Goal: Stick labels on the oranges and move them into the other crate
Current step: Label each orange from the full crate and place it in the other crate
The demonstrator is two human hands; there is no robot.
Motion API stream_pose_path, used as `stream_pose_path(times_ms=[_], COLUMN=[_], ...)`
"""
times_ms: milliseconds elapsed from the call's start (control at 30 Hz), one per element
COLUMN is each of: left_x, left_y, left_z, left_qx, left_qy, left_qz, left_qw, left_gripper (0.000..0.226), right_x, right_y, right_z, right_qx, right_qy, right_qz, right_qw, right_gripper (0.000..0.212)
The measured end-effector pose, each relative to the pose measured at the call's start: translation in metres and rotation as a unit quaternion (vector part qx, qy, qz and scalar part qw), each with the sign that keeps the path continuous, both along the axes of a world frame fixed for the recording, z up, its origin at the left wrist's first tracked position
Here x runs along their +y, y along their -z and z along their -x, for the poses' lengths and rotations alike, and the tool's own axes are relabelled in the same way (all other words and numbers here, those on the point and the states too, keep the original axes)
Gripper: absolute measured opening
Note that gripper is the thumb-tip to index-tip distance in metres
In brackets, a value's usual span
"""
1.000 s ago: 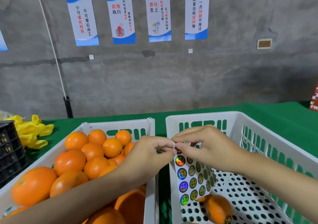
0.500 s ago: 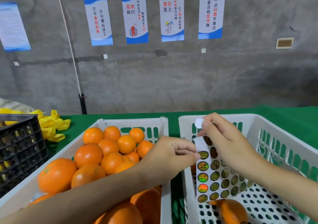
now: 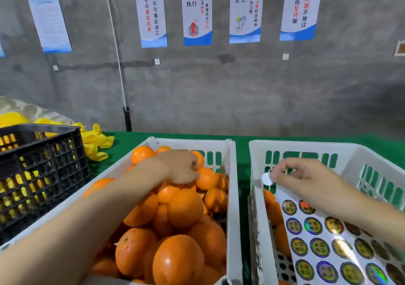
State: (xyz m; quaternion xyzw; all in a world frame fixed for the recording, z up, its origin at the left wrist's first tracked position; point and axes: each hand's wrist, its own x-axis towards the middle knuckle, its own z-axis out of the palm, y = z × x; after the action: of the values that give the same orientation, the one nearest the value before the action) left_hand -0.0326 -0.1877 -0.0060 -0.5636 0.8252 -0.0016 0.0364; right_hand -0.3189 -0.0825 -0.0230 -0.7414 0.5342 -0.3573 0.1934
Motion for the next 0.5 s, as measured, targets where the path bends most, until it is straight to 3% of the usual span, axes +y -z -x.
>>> stream_pose_path(times_ms=[67,133,233,300,367,500], left_x=[-0.003,-0.004,-0.007,-0.008,-0.012,-0.018], left_y=[0.008,0.010,0.012,0.013,0.017,0.020], left_z=[-0.003,-0.002,-0.002,-0.006,-0.005,0.008], left_qx=[-0.085,-0.088,-0.081,-0.076,-0.081,-0.142], left_qy=[-0.012,-0.011,-0.027,-0.076,-0.119,-0.178], left_qz=[-0.045,-0.007,0.052,0.027,0.002,0.053], left_qw=[0.995,0.996,0.995,0.994,0.990,0.972], left_gripper=[0.032,0.036,0.068,0.082,0.085,0.085], right_x=[0.002,0.004,0.007,0.009,0.009,0.008], right_y=[0.001,0.001,0.000,-0.001,0.000,0.003], right_z=[-0.002,-0.003,-0.006,-0.006,-0.007,-0.010], right_qx=[0.014,0.024,0.022,0.023,0.025,0.032], right_qy=[-0.015,-0.021,-0.028,-0.032,-0.032,-0.036], right_qz=[-0.012,-0.018,-0.019,-0.015,-0.012,-0.005], right_qw=[1.000,0.999,0.999,0.999,0.999,0.999], right_gripper=[0.012,0.010,0.010,0.011,0.012,0.011])
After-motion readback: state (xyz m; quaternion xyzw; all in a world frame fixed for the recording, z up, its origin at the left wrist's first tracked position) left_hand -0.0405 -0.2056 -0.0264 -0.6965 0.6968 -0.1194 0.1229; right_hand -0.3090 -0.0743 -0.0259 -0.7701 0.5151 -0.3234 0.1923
